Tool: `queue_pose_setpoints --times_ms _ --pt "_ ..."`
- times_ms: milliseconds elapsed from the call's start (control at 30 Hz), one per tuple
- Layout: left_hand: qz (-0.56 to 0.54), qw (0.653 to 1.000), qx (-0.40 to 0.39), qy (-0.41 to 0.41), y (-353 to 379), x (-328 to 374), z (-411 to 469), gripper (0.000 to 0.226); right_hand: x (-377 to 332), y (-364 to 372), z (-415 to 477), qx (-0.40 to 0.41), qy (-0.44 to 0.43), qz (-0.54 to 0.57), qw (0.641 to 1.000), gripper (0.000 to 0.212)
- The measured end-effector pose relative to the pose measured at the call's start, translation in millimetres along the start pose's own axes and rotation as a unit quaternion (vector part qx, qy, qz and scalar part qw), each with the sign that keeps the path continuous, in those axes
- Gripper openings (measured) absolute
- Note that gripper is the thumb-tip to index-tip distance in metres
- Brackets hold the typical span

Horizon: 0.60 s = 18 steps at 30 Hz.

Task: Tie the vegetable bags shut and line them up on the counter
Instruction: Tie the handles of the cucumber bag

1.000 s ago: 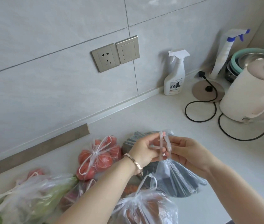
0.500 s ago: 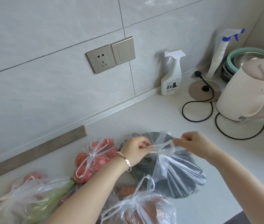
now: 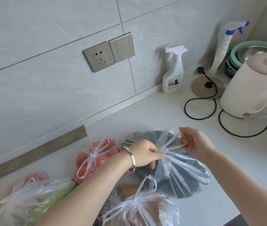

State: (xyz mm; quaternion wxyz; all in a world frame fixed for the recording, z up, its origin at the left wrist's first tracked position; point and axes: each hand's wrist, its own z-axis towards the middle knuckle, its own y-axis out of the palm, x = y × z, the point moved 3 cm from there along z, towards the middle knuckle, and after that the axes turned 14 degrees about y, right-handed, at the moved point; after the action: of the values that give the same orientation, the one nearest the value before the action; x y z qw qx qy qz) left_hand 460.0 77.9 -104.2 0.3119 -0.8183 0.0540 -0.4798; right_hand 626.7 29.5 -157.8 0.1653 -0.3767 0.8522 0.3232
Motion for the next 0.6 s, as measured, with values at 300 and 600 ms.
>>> queue_pose_setpoints --times_ms 300,600 --pt "0.126 0.988 0.019 0.081 -5.6 -9.7 -17.2 0.024 -19.0 1.1 15.2 0.074 -0.052 -0.317 0.944 0.043" --pt "-0.100 0.986 0.127 -0.038 15.5 -87.6 -30.4 0.034 16.6 -17.7 62.2 0.196 0.057 -0.291 0.935 0.035"
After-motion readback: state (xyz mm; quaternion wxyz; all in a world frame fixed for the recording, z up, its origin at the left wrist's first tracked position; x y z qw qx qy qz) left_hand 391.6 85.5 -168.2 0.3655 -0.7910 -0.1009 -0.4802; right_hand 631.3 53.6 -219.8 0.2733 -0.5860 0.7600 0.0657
